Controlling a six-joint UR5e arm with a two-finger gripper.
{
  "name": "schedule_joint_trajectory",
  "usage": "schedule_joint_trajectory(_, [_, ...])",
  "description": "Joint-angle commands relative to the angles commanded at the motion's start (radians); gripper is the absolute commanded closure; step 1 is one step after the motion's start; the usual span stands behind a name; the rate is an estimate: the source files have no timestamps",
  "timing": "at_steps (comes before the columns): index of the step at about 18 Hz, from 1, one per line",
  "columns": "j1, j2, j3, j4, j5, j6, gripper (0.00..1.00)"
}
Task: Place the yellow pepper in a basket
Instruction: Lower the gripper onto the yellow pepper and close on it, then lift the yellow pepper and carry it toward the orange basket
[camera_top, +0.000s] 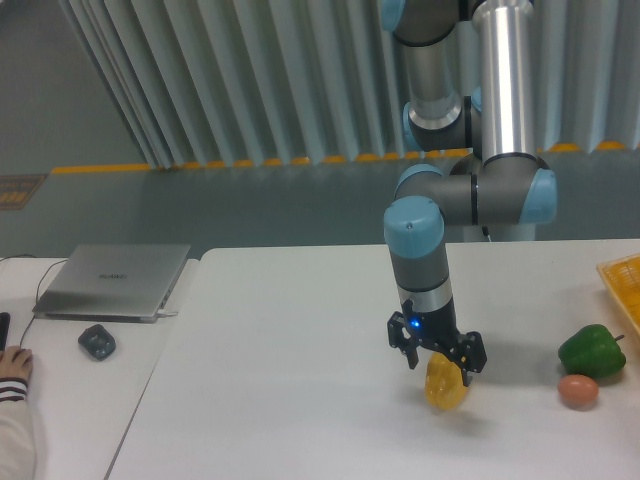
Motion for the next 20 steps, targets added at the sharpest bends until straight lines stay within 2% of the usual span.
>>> schedule_joint_trajectory(12, [-0.014, -0.029, -0.012, -0.003, 0.034, 0.002, 0.02])
schedule_joint_trajectory(13, [-0.015, -0.028, -0.012, -0.005, 0.034, 0.002, 0.25])
schedule_joint_trajectory(15, [-0.018, -0.026, -0.014, -0.005, 0.034, 0.002, 0.5])
schedule_joint_trajectory(16, [-0.017, -0.02, -0.014, -0.008, 0.032, 0.005, 0.55])
schedule_joint_trajectory(17, [-0.014, -0.014, -0.012, -0.008, 0.026, 0.006, 0.63])
schedule_joint_trajectory(20, [-0.011, 0.018, -0.012, -0.055, 0.026, 0.096, 0.65])
